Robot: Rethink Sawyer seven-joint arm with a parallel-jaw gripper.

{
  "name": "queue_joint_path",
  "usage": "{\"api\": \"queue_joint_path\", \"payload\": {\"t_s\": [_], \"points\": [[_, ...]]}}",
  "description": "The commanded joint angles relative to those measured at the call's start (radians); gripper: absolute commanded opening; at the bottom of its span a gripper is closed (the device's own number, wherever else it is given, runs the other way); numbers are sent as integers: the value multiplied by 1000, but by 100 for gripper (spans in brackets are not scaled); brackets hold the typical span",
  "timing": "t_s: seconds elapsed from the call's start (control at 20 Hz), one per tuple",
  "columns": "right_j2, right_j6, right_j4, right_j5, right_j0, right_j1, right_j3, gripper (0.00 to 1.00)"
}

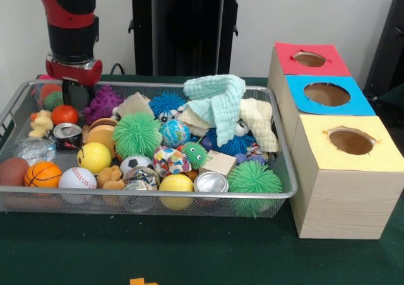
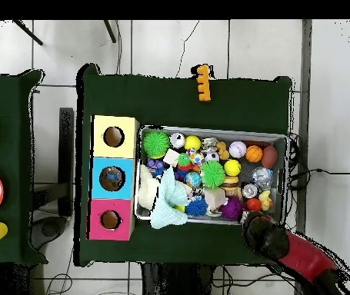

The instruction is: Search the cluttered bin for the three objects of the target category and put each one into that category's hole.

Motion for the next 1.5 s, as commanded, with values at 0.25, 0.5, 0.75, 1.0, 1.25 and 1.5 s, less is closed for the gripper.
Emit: {"api": "queue_joint_path", "payload": {"t_s": [0.25,0.5,0.75,1.0,1.25,1.5], "points": [[138,-106,-256,53,-89,-16,25,100],[147,-66,-308,59,-100,-31,29,100],[173,-32,-311,62,-118,-83,64,100],[225,-49,-255,157,-152,-217,145,100],[281,-47,-195,230,-162,-276,152,100],[299,-20,-170,263,-161,-294,148,100]]}}
